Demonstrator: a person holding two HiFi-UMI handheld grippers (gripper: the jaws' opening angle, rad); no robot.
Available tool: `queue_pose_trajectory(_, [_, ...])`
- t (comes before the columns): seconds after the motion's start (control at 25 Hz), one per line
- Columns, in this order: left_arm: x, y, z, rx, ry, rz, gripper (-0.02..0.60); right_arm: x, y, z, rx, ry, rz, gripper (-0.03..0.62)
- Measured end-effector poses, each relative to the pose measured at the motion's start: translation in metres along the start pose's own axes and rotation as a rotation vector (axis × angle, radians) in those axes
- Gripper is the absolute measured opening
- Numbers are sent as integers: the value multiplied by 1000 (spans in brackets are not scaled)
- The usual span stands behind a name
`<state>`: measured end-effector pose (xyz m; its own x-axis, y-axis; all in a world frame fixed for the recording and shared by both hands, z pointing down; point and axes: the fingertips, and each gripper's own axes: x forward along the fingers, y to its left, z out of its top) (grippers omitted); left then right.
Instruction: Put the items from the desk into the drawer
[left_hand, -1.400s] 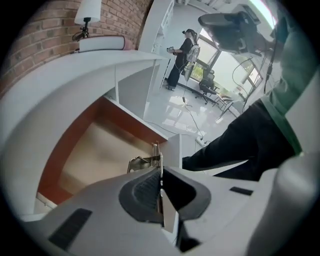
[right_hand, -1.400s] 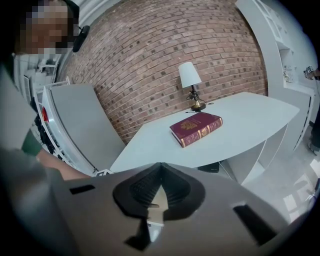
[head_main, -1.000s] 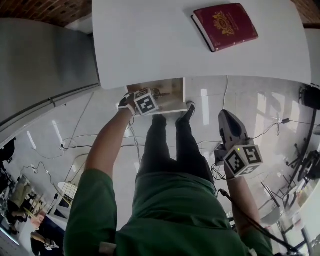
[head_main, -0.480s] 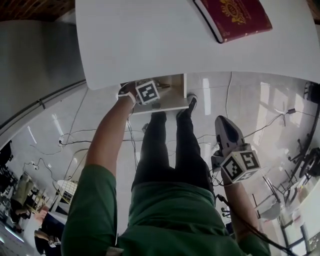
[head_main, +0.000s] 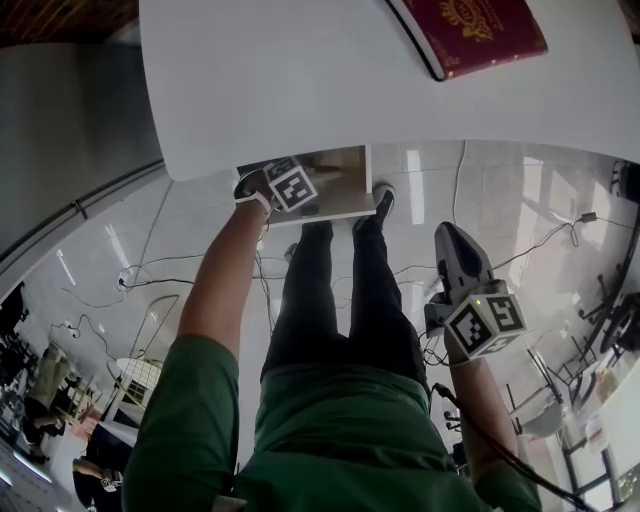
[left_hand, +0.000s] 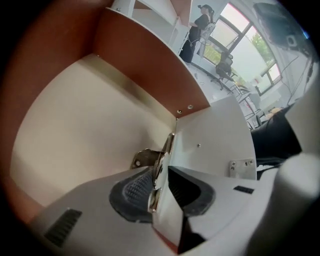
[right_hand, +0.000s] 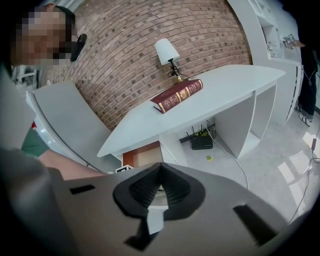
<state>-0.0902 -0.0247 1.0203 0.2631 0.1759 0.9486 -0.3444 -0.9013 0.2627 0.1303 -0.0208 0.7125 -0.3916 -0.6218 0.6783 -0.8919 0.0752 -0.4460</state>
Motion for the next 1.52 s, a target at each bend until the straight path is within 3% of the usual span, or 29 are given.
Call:
queue_pose_trajectory(0.08, [-5,6,3,-49,-25,36,116,2,1,1,12,-2,8,3])
queue_pose_trajectory(0.16, [-12,10,7,-108,-54,55,143,3,4,3,15,-3,14,3])
queue_pose_trajectory(0.52, [-91,3,20,-270,-190,169,158,-6,19,45,-22,-83,55,3])
queue_pose_trajectory(0.84, [-252,-45,88,-369,-547,208,90,-33,45,137,-172,-211,104,3])
queue_pose_trajectory(1.04, [-350,-26,139,-329,-742,329,81,-40,60,205,-223,-319,136,3])
queue_pose_trajectory(1.2, [-428,-29,168,-343,-889,389,72,-63,80,239,-281,-370,152,3])
queue_pose_trajectory(1.52, [-558,-32,205,-287,-1106,586,38,-117,126,300,-436,-497,167,3])
